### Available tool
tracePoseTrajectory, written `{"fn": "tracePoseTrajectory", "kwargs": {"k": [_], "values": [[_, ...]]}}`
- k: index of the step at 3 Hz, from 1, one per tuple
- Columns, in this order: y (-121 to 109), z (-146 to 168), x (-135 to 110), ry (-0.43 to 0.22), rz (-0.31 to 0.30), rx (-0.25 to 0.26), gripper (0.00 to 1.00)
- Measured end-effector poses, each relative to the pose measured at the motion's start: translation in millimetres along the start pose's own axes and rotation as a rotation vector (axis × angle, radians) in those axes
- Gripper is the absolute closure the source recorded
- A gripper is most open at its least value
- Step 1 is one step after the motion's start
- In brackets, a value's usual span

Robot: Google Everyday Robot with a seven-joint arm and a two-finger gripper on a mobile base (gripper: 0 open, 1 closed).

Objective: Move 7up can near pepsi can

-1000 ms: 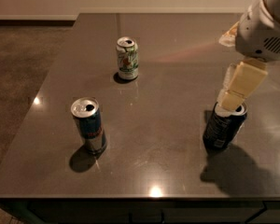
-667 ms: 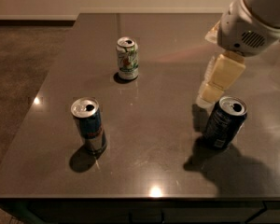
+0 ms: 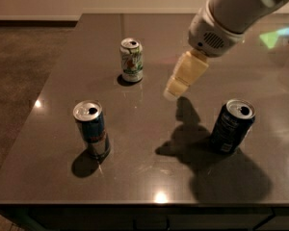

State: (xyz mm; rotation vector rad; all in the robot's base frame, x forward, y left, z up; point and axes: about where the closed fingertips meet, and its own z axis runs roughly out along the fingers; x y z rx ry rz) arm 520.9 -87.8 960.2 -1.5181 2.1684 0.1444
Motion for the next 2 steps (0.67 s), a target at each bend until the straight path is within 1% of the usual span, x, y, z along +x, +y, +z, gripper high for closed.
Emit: {"fn": "tracePoseTrajectory", "kwargs": {"k": [2], "values": [[-3.7,39.2,-31.5,-0.022,0.100,0.017,0.00]]}}
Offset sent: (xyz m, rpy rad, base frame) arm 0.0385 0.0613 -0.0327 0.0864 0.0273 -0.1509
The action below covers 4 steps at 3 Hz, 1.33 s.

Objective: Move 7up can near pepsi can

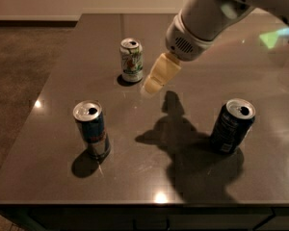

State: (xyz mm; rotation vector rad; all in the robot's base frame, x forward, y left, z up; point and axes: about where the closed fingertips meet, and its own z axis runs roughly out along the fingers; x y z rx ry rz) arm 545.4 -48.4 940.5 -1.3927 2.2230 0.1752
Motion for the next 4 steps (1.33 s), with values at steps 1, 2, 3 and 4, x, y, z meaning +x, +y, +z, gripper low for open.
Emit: {"fn": "tracePoseTrajectory", "kwargs": {"k": [1,2,3,4], "values": [[8.1,30.0,-19.4,-0.018,0.066,-0.024,0.00],[8.1,30.0,-19.4,-0.018,0.066,-0.024,0.00],[0.8,31.6,-22.1,-0.019,0.097,0.002,0.00],[-15.3,38.7,-31.6,-0.032,0.141,0.036,0.00]]}}
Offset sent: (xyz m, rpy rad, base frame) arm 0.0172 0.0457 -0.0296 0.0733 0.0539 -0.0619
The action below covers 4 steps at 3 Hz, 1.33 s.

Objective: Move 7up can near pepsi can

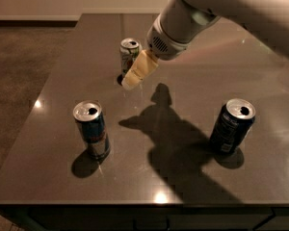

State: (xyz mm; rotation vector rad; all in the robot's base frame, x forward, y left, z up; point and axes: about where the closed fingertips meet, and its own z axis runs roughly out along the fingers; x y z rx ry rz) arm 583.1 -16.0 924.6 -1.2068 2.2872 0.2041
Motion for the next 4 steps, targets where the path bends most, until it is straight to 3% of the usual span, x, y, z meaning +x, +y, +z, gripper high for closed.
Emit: {"fn": "tracePoseTrajectory", "kwargs": {"k": [2,4], "values": [[-32.2,25.3,-29.8,-0.061,0.075,0.022,0.00],[-43.6,51.6,-55.1,-0.110,0.108,0.008,0.00]]}}
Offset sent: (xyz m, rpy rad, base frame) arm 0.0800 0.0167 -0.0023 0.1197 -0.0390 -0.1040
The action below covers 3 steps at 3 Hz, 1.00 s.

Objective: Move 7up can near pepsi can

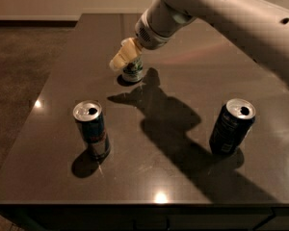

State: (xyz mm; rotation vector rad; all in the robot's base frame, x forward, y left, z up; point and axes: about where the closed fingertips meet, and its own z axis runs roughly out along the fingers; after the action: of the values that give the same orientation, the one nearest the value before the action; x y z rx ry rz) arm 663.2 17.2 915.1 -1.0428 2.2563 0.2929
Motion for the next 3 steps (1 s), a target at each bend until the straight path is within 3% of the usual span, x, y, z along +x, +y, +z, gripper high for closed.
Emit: {"fn": "tracePoseTrajectory", "kwargs": {"k": [1,2,3], "values": [[-3.1,12.0,-7.0,-0.007,0.009,-0.003,0.00],[-6.0,19.3,-12.7,-0.013,0.025,-0.004,0.15],[-2.7,20.8,-15.7,-0.018,0.039,-0.018,0.39]]}}
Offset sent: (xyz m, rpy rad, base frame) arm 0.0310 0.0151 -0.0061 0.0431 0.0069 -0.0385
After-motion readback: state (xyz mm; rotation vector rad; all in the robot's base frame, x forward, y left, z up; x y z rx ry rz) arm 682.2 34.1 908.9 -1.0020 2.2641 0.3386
